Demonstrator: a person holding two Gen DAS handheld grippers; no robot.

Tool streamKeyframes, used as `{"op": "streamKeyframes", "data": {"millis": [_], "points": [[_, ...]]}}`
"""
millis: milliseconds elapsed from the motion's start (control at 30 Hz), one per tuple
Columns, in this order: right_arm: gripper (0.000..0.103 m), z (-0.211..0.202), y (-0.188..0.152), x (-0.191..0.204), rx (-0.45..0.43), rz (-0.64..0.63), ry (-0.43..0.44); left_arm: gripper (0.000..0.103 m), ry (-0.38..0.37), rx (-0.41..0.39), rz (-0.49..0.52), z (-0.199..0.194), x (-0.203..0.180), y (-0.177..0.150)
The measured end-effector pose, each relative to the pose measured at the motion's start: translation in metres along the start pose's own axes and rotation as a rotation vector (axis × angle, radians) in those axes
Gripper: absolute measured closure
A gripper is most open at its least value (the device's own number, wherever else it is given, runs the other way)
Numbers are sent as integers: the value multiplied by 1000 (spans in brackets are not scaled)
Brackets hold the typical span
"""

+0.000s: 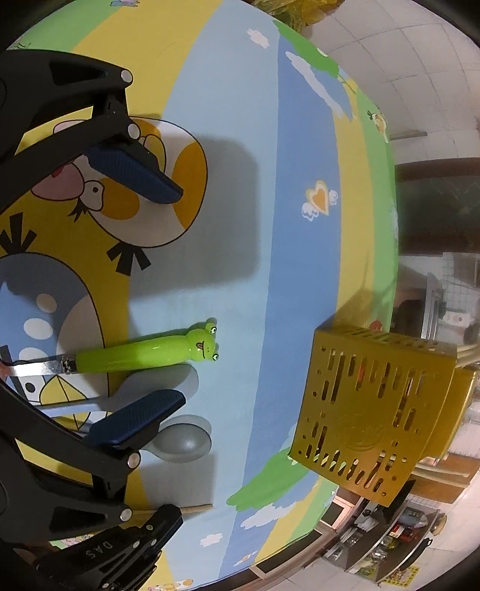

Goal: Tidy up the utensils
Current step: 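Grasp the green frog-handled fork with the left tool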

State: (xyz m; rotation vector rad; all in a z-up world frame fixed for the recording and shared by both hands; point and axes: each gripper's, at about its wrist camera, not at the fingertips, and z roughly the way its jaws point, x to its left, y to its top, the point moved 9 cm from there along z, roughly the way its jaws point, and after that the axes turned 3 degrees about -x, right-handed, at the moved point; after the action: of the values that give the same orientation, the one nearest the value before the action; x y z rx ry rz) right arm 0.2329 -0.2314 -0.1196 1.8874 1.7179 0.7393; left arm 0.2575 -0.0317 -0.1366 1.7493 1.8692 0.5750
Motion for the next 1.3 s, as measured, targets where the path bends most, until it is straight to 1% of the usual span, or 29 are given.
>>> {"op": "streamKeyframes", "data": {"millis": [200,300,433,533,600,633,667,700,767,800,833,867,933,1033,1067,1200,1300], "points": [[93,0,-1,-1,-6,9,8,7,-3,-15,16,-1,-4,-1],[93,0,-1,-1,-6,13,11,12,-18,-19,26,-3,-7,-1],[93,1,0,-2,-6,21,17,25,-24,-19,32,-5,-7,0],[93,1,0,-2,-4,24,18,26,-19,-8,24,-2,-4,2],[93,1,0,-3,-4,23,18,27,-5,-10,39,0,-4,4],[93,1,0,-2,-2,21,15,31,2,-9,48,1,-5,4],[93,2,0,-2,0,19,13,36,5,-4,54,2,-6,4],[93,2,0,-2,4,16,10,39,7,1,64,3,-9,4],[93,3,1,-2,14,16,5,49,5,10,82,3,-13,3],[93,3,1,-2,21,18,3,51,8,18,97,3,-16,2],[93,4,2,-2,33,23,0,52,11,29,114,4,-19,2],[93,4,2,-2,44,26,-2,57,13,32,123,3,-20,1],[93,6,3,-3,76,43,-7,62,12,45,145,3,-24,1],[93,9,4,-4,111,79,-10,74,3,60,161,5,-28,2],[93,9,4,-5,115,88,-10,80,3,61,163,6,-29,3],[95,11,7,-4,104,108,-15,82,0,70,154,7,-30,5],[96,7,9,-2,75,113,-4,83,-34,72,126,5,-29,7]]}}
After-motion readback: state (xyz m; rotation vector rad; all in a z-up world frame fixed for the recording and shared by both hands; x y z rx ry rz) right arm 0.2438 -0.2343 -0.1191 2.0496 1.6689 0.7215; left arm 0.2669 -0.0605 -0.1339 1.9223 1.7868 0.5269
